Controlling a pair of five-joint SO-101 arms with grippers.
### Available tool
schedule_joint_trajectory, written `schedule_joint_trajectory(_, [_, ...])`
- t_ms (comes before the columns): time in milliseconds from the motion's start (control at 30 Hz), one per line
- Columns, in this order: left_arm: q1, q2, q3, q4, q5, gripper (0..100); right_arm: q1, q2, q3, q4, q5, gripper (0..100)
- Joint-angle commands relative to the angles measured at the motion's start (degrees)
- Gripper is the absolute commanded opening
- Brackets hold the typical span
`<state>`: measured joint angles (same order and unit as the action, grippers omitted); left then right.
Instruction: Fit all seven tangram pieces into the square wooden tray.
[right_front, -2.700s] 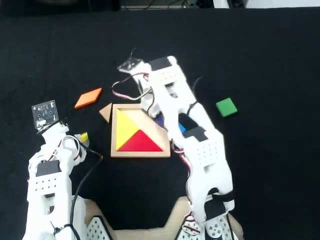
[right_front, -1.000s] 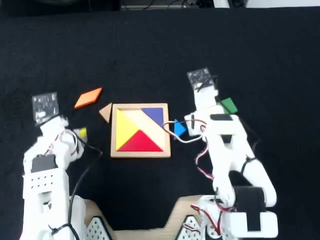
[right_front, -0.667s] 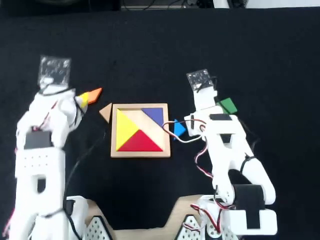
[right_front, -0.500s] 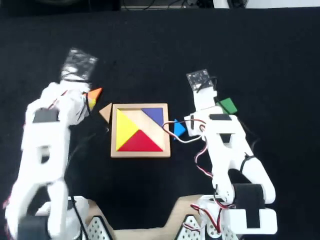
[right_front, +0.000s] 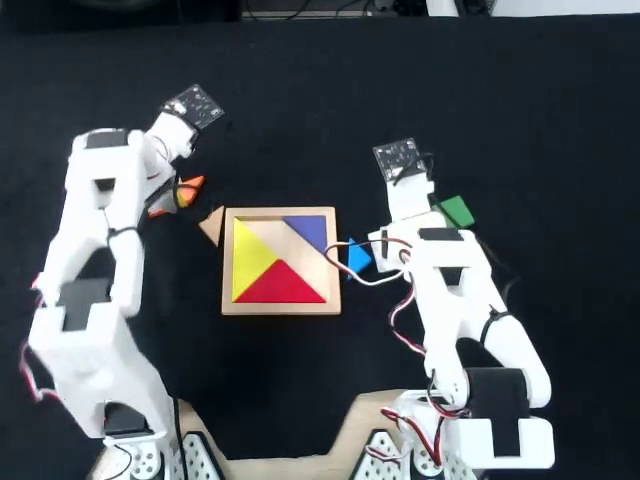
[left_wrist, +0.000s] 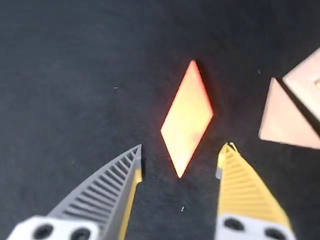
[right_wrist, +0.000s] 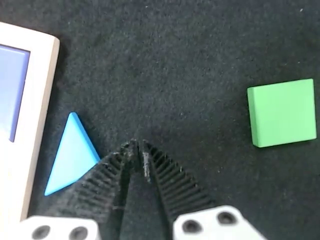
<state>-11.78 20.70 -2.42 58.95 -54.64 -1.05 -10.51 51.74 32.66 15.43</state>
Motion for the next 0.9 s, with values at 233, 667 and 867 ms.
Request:
schedule_joint_trajectory(233, [2.51, 18.90, -32.84, 12.04, -15.91, 29, 0.88, 0.04, -2.42, -0.97, -0.18, 1.1])
schedule_joint_trajectory(667, [2.24, 40.97, -59.47, 29.01, -23.30, 28, 0.88, 0.04, -2.15, -2.11, -0.18, 1.1])
schedule_joint_trajectory(867, [1.27, 48.00, -70.81, 40.79, -27.16, 12, 0.88, 0.04, -2.15, -2.02, 0.09, 1.1])
